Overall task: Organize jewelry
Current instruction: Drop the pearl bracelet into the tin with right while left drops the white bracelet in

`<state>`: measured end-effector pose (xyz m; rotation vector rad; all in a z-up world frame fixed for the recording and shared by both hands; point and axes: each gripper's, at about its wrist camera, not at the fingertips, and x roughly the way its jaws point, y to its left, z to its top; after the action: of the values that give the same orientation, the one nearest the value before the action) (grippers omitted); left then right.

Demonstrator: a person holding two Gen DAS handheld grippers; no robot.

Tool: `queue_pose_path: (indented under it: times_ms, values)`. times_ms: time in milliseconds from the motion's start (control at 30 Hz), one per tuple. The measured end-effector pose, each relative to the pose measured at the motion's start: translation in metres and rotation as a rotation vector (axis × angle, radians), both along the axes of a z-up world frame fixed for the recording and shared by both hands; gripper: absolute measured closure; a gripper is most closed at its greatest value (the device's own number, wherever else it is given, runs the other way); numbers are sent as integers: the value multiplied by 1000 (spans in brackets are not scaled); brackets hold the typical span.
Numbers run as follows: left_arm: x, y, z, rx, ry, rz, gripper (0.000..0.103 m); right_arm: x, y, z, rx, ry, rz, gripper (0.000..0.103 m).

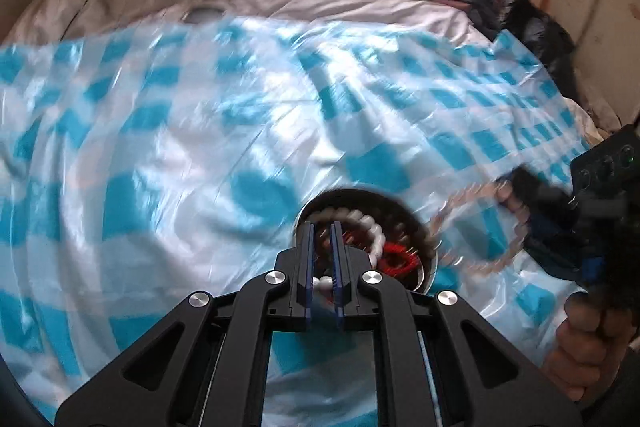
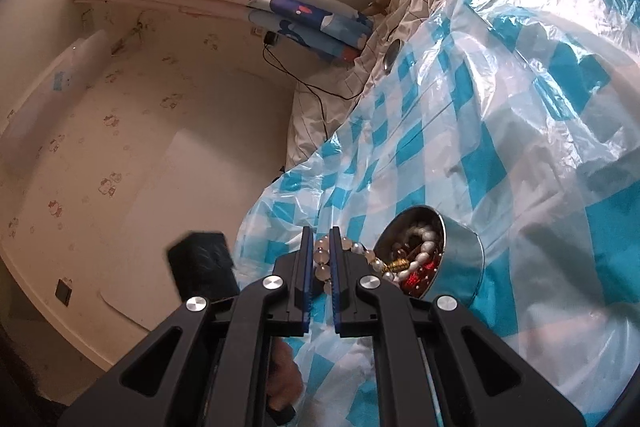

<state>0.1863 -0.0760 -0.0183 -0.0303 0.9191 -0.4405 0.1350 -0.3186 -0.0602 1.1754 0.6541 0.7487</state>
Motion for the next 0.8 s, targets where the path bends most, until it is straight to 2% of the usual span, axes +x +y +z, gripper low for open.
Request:
queue_pose_path:
  times_ms: [33,100,133,167,200,233,300,367,467,533,600,667,700,767,800]
  values:
    - [-3,3,1,-10,-2,0,93,2,2,1,4,-2,2,94]
    - [-10,9,10,-5,-37,11,74,7,8,2,39,-18,25,94]
    - [-14,13,14,-10,-52,17,69,9,12,1,55,-24,38,94]
    - [-18,18,17,-20,-60,23,63,12,15,1,47,-22,47,94]
    - [-23,25,19,-32,-62,32,60,15,20,0,-20,-1,50,91]
    - [-28,30,19,-39,-58,40,59,16,23,0,-118,26,25,80]
    - [-38,41,19,-46,-49,54,55,15,23,-2,-206,57,-11,72]
    - [-49,50,14,-40,-39,77,47,12,20,-1,-259,91,-55,67]
    - [-55,54,8,-32,-21,98,41,3,13,6,-272,102,-108,58]
    - [-60,54,6,-36,-20,115,33,-4,14,13,-316,102,-117,42]
    - [-66,50,4,-14,-29,132,22,-13,21,22,-405,96,-117,30]
    - [-72,45,5,24,-45,132,20,-19,29,30,-509,95,-108,23]
    - [-76,43,6,59,-63,136,17,-26,34,33,-605,98,-111,19]
    - [-83,42,10,131,-100,163,14,-34,41,34,-725,117,-122,10]
    - [-86,43,13,144,-112,173,12,-38,42,34,-803,144,-128,10]
